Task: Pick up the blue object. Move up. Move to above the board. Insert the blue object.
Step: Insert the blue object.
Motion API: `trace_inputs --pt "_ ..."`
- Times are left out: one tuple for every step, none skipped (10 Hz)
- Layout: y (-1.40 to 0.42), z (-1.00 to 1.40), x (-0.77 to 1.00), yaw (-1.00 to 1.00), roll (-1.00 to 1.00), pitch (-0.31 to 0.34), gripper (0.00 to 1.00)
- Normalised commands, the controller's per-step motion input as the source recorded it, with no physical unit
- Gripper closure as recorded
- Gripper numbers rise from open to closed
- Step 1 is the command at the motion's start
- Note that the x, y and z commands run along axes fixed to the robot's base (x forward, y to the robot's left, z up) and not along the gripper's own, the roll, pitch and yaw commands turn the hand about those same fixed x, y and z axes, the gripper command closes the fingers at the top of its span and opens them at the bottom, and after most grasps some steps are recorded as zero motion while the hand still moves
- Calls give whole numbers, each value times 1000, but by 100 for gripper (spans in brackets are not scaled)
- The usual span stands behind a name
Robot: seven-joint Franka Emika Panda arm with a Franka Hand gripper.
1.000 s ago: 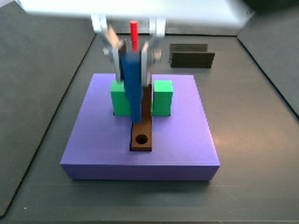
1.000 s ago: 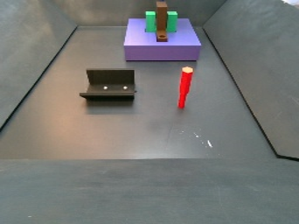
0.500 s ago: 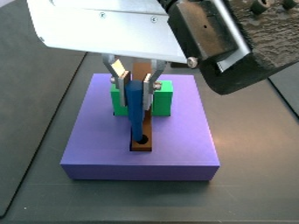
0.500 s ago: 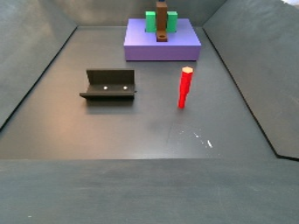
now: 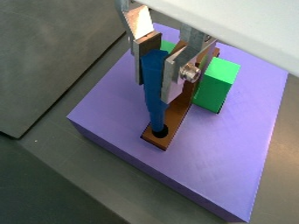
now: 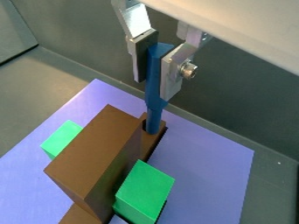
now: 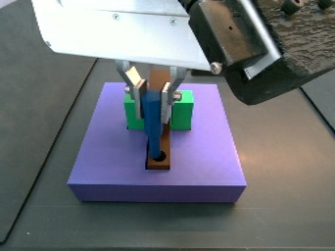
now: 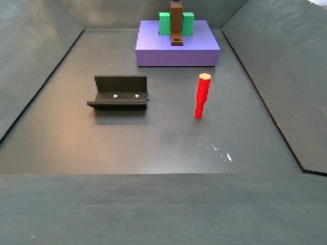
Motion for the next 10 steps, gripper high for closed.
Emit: trace_inputs --pt "-206 -140 177 -14 0 0 100" --pt "-37 -171 100 -29 -11 0 100" --pt "0 -160 37 0 -56 0 100" --pt "54 -154 123 0 -7 0 100" --pt "83 -151 111 0 0 0 100" --pt "0 -137 186 0 0 0 100" --pt "0 -146 249 0 -30 0 100" --pt "0 -220 89 0 -44 0 100" --pt "0 -320 6 0 0 -4 100" --pt "0 -377 0 0 110 -13 100"
